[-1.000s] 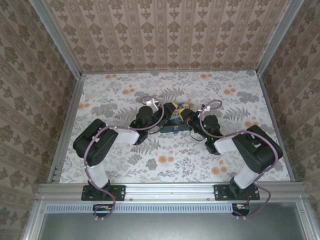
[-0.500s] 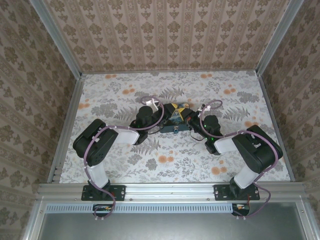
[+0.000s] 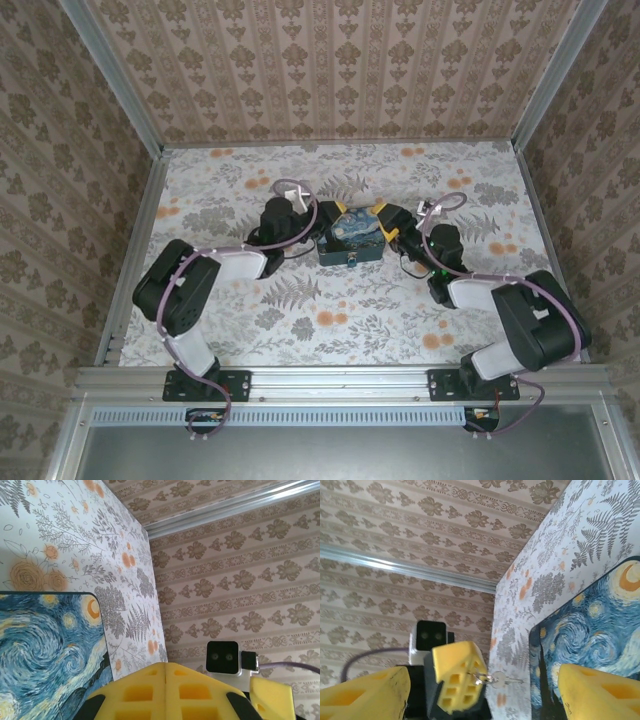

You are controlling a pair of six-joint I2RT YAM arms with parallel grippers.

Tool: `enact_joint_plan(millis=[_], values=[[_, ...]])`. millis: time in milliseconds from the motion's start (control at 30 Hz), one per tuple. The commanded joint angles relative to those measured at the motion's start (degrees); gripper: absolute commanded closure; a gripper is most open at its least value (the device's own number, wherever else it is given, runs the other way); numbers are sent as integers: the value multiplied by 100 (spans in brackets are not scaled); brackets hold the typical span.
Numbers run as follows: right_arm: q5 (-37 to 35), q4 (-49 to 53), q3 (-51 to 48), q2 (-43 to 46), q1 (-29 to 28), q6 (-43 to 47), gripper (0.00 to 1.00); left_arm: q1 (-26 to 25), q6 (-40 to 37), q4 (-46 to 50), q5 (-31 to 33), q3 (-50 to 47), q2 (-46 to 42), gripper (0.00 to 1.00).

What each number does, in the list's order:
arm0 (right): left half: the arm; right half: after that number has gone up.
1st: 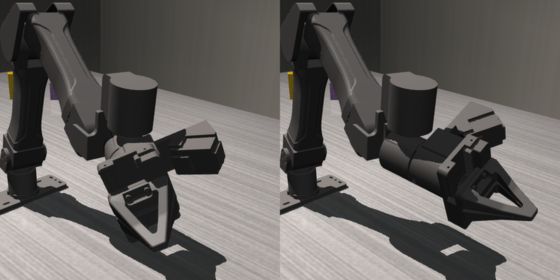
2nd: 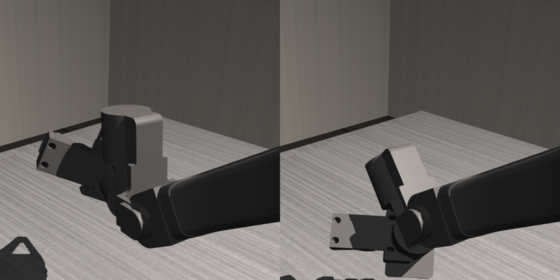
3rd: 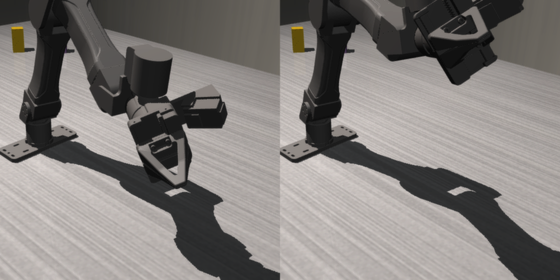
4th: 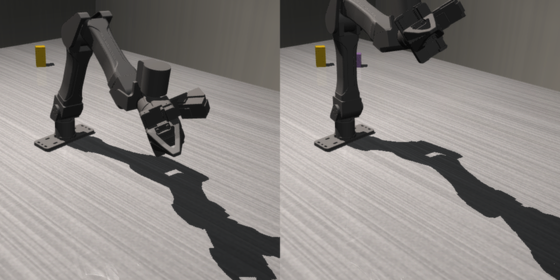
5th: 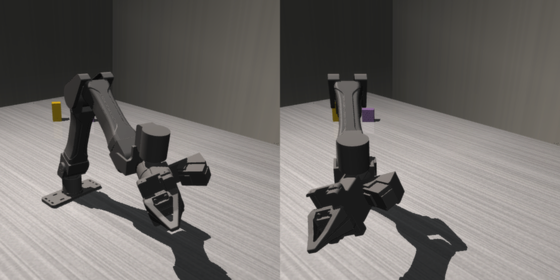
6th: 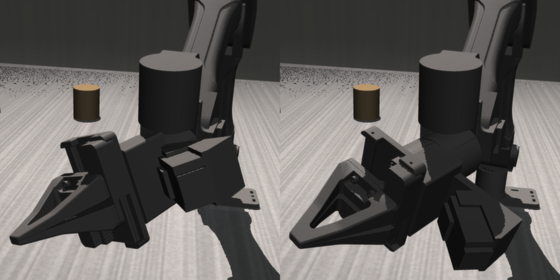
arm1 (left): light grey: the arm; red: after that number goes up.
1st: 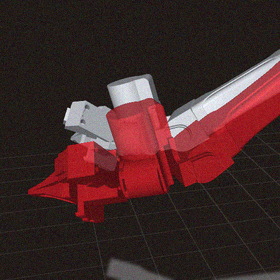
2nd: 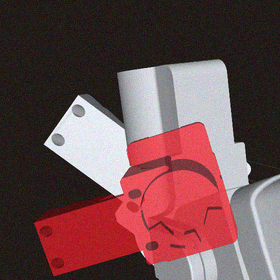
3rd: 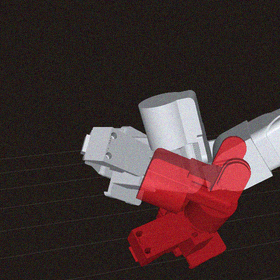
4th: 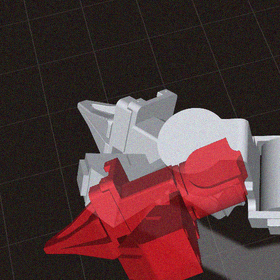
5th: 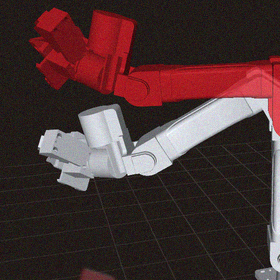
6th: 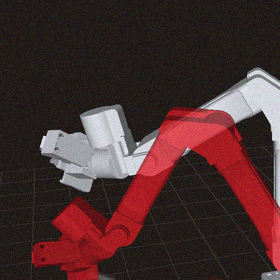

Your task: Unlock the padlock with the key

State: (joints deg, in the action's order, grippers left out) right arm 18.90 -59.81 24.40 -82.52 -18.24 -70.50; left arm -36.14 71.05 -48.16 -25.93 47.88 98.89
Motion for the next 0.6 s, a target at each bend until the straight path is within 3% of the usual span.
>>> enact_joint_plan(millis=[0, 133, 267, 400, 567], values=[[319, 1055, 260, 513, 27, 1040, 21, 115, -775, 721, -825, 397, -426, 100], [320, 1205, 267, 783, 27, 1616, 24, 210, -1590, 1783, -1305, 753, -714, 100], [932, 1169, 460, 768, 34, 2016, 28, 265, -2154, 2652, -1653, 1148, -840, 100], [1604, 402, 570, 409, 38, 1852, 35, 283, -2364, 3060, -1959, 1429, -821, 100], [1945, -642, 642, -175, 9, 1370, 44, 300, -2425, 3219, -2169, 1528, -797, 100]])
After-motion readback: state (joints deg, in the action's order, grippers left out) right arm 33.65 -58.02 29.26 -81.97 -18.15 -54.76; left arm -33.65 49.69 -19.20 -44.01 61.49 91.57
